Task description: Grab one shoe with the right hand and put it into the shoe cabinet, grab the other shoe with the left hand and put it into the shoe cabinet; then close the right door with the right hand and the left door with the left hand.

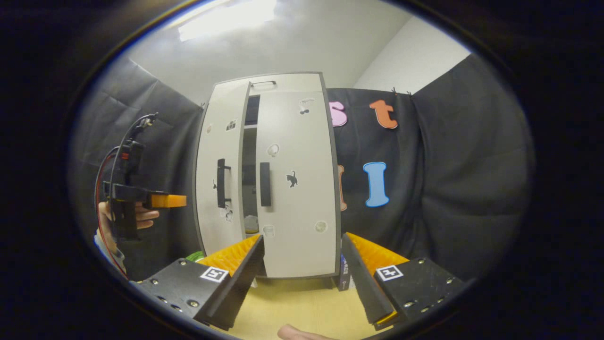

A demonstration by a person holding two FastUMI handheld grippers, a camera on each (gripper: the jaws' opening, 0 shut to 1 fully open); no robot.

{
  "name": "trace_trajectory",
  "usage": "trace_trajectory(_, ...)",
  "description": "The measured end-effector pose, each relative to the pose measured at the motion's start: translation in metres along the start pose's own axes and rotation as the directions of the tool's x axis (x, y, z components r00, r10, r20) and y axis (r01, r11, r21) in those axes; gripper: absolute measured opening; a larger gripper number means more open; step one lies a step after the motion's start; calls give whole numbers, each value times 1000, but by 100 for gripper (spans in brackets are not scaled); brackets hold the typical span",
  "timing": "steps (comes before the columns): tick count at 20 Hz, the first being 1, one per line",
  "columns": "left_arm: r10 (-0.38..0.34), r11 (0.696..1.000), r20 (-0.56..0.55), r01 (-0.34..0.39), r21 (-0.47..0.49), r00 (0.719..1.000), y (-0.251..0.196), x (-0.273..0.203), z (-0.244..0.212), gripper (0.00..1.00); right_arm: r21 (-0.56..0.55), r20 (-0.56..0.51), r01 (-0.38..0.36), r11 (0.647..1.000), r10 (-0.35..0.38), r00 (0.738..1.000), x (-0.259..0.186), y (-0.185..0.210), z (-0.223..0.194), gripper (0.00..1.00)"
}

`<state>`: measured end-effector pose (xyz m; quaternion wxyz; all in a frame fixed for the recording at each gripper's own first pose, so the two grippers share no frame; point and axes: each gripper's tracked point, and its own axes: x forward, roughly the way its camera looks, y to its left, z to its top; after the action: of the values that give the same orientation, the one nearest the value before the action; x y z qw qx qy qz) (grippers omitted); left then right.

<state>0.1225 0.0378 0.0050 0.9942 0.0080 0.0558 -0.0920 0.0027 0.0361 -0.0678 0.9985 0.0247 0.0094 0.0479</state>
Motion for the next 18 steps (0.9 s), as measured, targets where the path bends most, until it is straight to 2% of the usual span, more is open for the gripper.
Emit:
trace_trajectory(3,-26,999,16,26,-21,1000,-5,-22,-5,93,1,-6,-4,1000,4,1000,-1,3,-2,98)
trace_trajectory(8,-22,999,48,24,-46,999,-6,-55,-21,92,2,-6,-17,1000,17,1000,-7,9,-5,98)
trace_trajectory(13,-14,1000,20,14,5,1000,-10,-81,-42,94,-6,2,-22,1000,22,1000,-19,10,-1,98)
trace_trajectory(18,-30,1000,12,30,-7,999,-22,-108,-61,94,-3,14,-1,1000,1,1000,-39,4,-8,97)
